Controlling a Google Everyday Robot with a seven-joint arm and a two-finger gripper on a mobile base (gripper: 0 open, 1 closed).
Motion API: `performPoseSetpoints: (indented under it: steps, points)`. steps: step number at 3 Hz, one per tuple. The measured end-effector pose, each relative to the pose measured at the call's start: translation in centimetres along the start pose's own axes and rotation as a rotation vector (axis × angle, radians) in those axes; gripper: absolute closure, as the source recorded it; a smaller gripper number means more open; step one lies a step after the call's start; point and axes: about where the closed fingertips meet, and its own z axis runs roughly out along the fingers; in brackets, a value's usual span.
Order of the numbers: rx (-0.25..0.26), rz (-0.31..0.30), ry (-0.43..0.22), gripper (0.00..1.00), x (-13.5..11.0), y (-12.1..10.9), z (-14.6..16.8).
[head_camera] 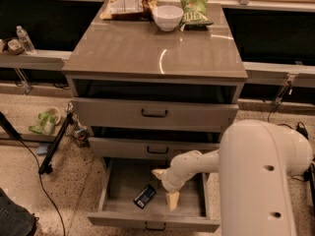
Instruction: Pick rxbar blueberry from bottom drawer and place on counter
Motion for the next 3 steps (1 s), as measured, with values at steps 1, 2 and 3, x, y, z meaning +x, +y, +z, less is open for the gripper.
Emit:
performPoseSetpoints:
  steps: [1,2,3]
  points:
    - [-0.011,-0.051,0.038,0.00,0.5,-1.2,2.8]
    - [-0.014,-0.110,0.085,0.00,1.0,-2.9,5.1]
    - [-0.006,-0.153,0.083,0.00,1.1,-3.9,7.2]
